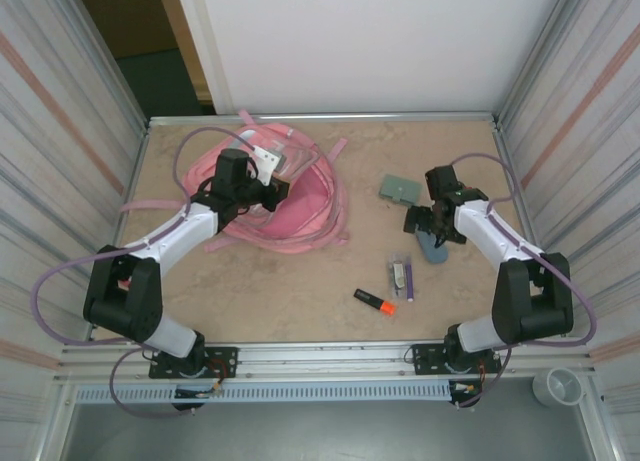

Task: Pack the student bag

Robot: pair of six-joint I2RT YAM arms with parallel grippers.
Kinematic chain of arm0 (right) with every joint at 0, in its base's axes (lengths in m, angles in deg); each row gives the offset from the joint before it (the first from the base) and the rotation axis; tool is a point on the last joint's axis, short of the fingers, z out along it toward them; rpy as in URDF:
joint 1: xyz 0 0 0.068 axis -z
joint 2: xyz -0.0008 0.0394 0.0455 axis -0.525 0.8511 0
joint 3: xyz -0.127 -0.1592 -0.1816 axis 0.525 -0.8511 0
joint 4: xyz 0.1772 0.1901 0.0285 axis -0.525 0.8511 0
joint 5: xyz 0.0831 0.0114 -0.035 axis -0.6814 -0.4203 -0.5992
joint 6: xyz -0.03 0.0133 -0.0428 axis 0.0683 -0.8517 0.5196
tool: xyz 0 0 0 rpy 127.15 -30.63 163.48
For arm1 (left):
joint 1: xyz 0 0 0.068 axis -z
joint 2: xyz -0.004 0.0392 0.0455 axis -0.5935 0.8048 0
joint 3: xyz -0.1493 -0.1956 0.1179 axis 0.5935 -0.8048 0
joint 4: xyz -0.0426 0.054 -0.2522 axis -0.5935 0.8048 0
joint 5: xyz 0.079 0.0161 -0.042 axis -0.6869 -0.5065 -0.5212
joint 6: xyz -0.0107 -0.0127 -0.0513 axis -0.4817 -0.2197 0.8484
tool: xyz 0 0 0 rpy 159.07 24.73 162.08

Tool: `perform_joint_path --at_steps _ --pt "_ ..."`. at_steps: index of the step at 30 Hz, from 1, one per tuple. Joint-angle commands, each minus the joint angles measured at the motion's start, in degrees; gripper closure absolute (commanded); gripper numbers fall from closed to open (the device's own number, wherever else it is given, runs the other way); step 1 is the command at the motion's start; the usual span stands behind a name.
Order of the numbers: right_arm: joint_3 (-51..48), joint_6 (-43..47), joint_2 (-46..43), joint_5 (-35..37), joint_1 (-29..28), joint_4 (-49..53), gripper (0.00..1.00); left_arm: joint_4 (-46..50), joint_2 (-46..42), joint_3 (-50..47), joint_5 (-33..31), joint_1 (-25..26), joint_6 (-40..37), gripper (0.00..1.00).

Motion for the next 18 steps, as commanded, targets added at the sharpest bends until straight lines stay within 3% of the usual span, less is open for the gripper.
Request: perform_joint_path --at_steps 1,6,13,18 --pt "-0.8 -1.0 2.8 -3.6 -0.2 1.6 0.01 -4.7 -1.6 -0.3 1.5 -0.5 0.9 1.00" --pt "2.1 1.6 10.2 -3.7 0.9 0.4 0.00 -5.0 -2.2 -0.9 1.1 -0.5 1.1 1.00" --pt "4.8 4.1 15.4 -5.4 1.3 -1.2 0.13 -5.3 -1.8 -0.5 1.5 -0.5 1.4 1.00" --pt "3.2 4.2 14.1 -3.6 0.9 -2.8 0.21 -5.3 -1.8 -0.6 1.7 -0.5 1.6 1.00"
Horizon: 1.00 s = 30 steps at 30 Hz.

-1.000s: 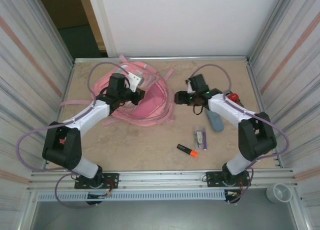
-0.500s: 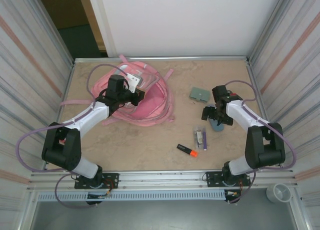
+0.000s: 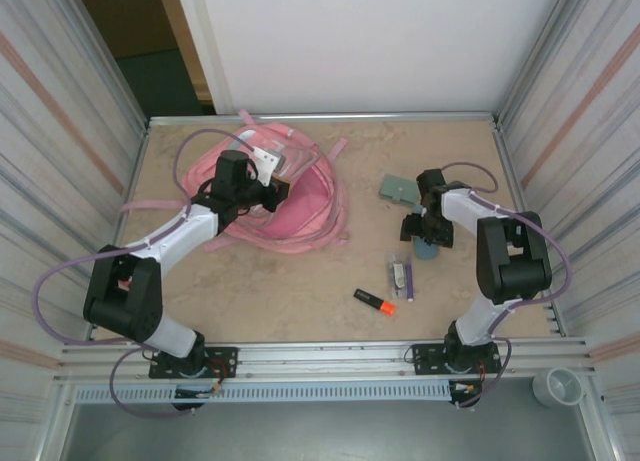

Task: Pack the student bag

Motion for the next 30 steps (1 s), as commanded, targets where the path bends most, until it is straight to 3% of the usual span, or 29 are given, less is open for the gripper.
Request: perform_joint_path --at_steps 1,8,12,16,22,30 --pt "-0.6 0.9 -1.1 0.5 0.0 -1.3 0.25 -3.7 -1.8 0.0 1.5 -0.5 0.5 1.00" --pt "-2.3 1.4 -5.7 1.5 -1.1 -4.9 0.47 -3.9 -1.8 0.1 1.8 -0.5 1.3 1.00" --pt "-2.2 3.8 -14.2 1.8 -6.4 -5.9 0.53 -5.1 -2.8 -0.1 4.8 -0.9 2.4 1.00" --pt "-1.2 5.9 -18.5 -11.1 -15.7 -9.2 0.54 -8.4 -3.8 -1.0 13.0 -3.1 3.8 1.00" --pt "9.2 7.5 -6.9 -23.0 -28.9 -14.1 0.55 -4.4 -5.1 1.5 19.6 -4.7 1.5 1.00" --pt "20.1 0.6 8.7 -28.9 -29.2 -20.9 0.57 -3.7 -7.6 3.3 19.3 -5.4 6.6 1.00"
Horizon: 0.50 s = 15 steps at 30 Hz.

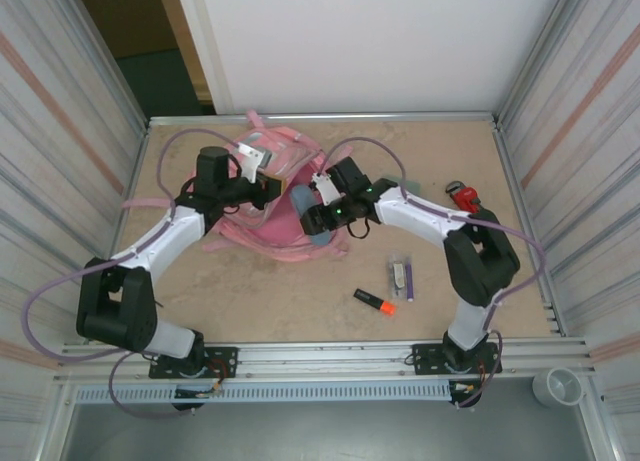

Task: Pack the student bag

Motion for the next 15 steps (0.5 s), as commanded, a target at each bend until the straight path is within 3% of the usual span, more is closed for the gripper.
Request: perform_joint_path --at_steps 1,5,13,15 --pt "4.2 -5.9 4.1 -3.6 0.7 -5.8 0.57 -4.7 -3.4 4.4 5.0 -0.6 4.3 1.00" --pt "7.6 -13.4 9.2 -1.6 0.4 -11.3 0.56 -7.2 -4.0 5.6 6.7 -1.8 10.8 1.00" --pt "15.8 -26.8 17.5 10.3 -2.1 -19.2 0.54 -12.6 -2.4 6.6 8.1 -2.5 19.5 1.00" --pt "17.8 -31.0 19.4 13.9 -3.2 -20.4 0.50 -13.7 -1.9 7.4 8.2 -2.7 21.3 1.00"
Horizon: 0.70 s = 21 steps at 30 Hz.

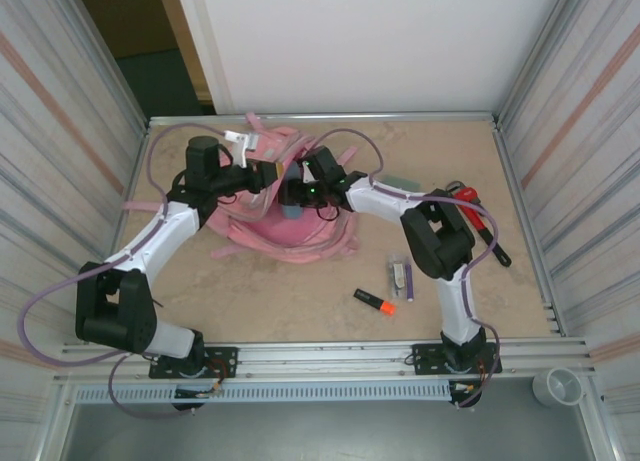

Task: Pack the student bag

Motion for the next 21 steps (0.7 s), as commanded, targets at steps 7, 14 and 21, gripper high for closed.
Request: perform_joint_path --at_steps 7,14,21 --pt "3.6 -9.4 2.6 8.8 -2.3 -6.3 0.15 -8.7 -0.8 5.9 3.2 -1.1 4.2 1.00" --pt "-10.3 -2.6 -11.1 3.6 -0.3 -5.9 0.04 -8.6 0.1 5.2 3.3 -2.3 3.0 1.00" --pt "-24.8 17.3 -30.1 10.5 13.4 9.2 0.05 -7.4 1.7 4.6 4.8 -2.4 1.0 1.00"
